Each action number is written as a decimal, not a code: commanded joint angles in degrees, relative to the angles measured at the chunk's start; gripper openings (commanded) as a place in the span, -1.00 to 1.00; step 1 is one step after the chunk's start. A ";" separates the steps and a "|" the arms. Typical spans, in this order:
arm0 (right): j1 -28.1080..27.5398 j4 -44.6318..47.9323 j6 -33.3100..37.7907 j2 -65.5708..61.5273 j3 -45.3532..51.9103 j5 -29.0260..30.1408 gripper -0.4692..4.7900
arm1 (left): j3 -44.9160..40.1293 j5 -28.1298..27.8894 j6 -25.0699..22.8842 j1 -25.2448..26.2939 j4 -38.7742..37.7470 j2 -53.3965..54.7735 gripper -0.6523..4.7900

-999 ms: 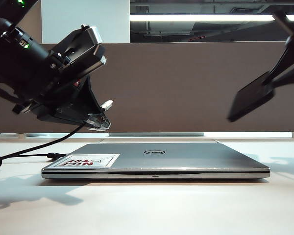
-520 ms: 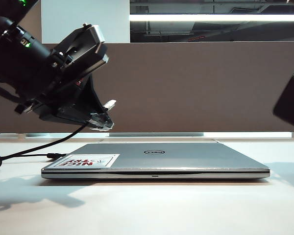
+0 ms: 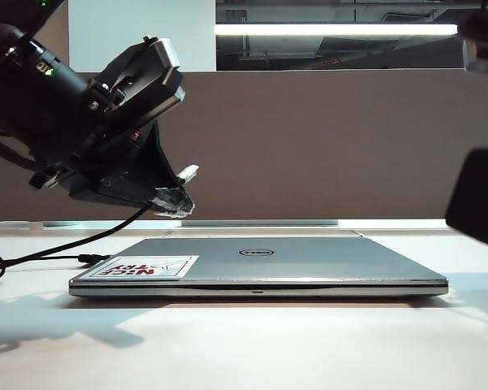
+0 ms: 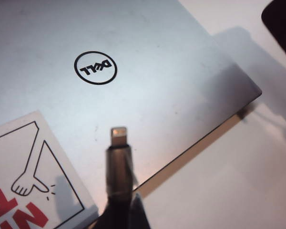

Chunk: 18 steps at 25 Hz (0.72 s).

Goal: Pick up the charging cable and the phone, plug the charging cable into the charging port on the phone, and finally place them back on the table.

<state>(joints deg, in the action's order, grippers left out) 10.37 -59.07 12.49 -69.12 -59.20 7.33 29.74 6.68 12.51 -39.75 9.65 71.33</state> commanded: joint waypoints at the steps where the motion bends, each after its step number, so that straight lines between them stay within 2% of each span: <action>1: 0.02 0.90 -0.39 -1.14 1.16 -0.02 -0.83 | 0.09 0.15 0.15 0.00 0.70 -0.22 -0.78; 5: 0.02 2.34 -0.72 -2.82 2.36 -2.47 -0.83 | 0.09 0.15 0.13 0.00 0.70 -0.22 -0.78; 10: 0.02 5.07 -0.74 -3.78 3.52 -2.54 -0.83 | 0.09 0.15 0.15 0.00 0.70 -0.22 -0.78; 18: 0.35 4.59 -0.76 -7.41 3.96 0.57 -0.83 | 0.09 0.15 0.13 0.00 0.70 -0.22 -0.78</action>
<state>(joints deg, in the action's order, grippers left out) 10.50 -54.78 11.92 -76.23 -55.33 6.74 29.74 6.68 12.51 -39.75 9.65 71.33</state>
